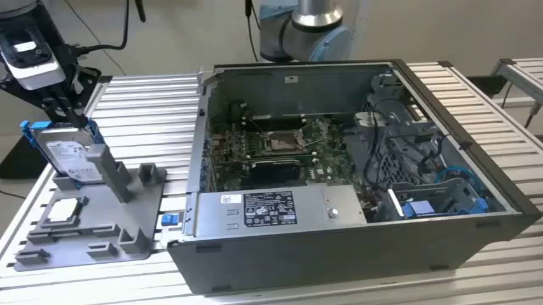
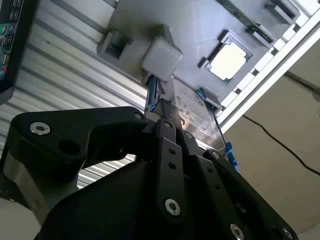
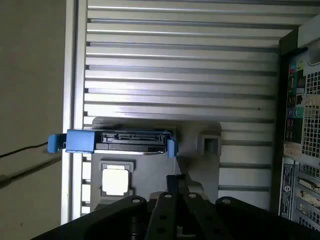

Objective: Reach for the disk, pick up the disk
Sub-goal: 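Reach for the disk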

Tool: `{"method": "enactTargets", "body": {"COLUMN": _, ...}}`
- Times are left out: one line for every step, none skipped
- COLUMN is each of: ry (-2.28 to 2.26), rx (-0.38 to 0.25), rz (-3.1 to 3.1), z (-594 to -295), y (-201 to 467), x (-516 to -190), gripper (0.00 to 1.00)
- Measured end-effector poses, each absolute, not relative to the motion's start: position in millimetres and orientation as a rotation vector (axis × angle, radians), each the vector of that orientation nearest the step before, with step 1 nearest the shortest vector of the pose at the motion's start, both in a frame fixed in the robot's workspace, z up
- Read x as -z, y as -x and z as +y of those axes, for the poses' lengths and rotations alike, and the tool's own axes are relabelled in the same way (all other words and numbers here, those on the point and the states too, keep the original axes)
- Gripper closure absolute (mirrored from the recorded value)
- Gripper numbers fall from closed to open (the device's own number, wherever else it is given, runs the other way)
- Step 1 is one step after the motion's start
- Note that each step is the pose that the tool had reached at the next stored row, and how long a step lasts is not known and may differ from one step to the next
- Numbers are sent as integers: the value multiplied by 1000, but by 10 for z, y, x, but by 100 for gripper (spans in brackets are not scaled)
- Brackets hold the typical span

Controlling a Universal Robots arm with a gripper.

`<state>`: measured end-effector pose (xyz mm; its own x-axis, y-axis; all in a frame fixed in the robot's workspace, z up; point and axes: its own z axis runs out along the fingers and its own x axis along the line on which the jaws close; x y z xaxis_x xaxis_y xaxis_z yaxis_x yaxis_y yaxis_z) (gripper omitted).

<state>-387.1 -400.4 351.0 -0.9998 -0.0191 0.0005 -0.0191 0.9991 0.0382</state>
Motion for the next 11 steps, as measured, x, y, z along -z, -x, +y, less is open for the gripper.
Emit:
{"method": "enactTargets", "body": {"ry": -30, "rx": 60, "rz": -3140, "z": -4004, "y": 3871, "x": -3510, "gripper": 100}}
{"method": "enactTargets", "body": {"ry": -30, "rx": 60, "rz": -3140, "z": -4004, "y": 3871, "x": -3510, "gripper": 100}}
{"method": "enactTargets", "body": {"ry": -30, "rx": 60, "rz": -3140, "z": -4004, "y": 3871, "x": -3510, "gripper": 100}}
{"method": "enactTargets", "body": {"ry": -30, "rx": 60, "rz": -3140, "z": -4004, "y": 3871, "x": -3510, "gripper": 100}}
{"method": "enactTargets", "body": {"ry": -30, "rx": 60, "rz": -3140, "z": -4004, "y": 3871, "x": -3510, "gripper": 100}}
{"method": "enactTargets", "body": {"ry": -30, "rx": 60, "rz": -3140, "z": -4004, "y": 3871, "x": -3510, "gripper": 100}}
{"method": "enactTargets", "body": {"ry": -30, "rx": 60, "rz": -3140, "z": -4004, "y": 3871, "x": -3510, "gripper": 100}}
{"method": "enactTargets", "body": {"ry": -30, "rx": 60, "rz": -3140, "z": -4004, "y": 3871, "x": -3510, "gripper": 100}}
{"method": "enactTargets", "body": {"ry": -30, "rx": 60, "rz": -3140, "z": -4004, "y": 3871, "x": -3510, "gripper": 100}}
{"method": "enactTargets", "body": {"ry": -30, "rx": 60, "rz": -3140, "z": -4004, "y": 3871, "x": -3510, "gripper": 100}}
{"method": "enactTargets", "body": {"ry": -30, "rx": 60, "rz": -3140, "z": -4004, "y": 3871, "x": -3510, "gripper": 100}}
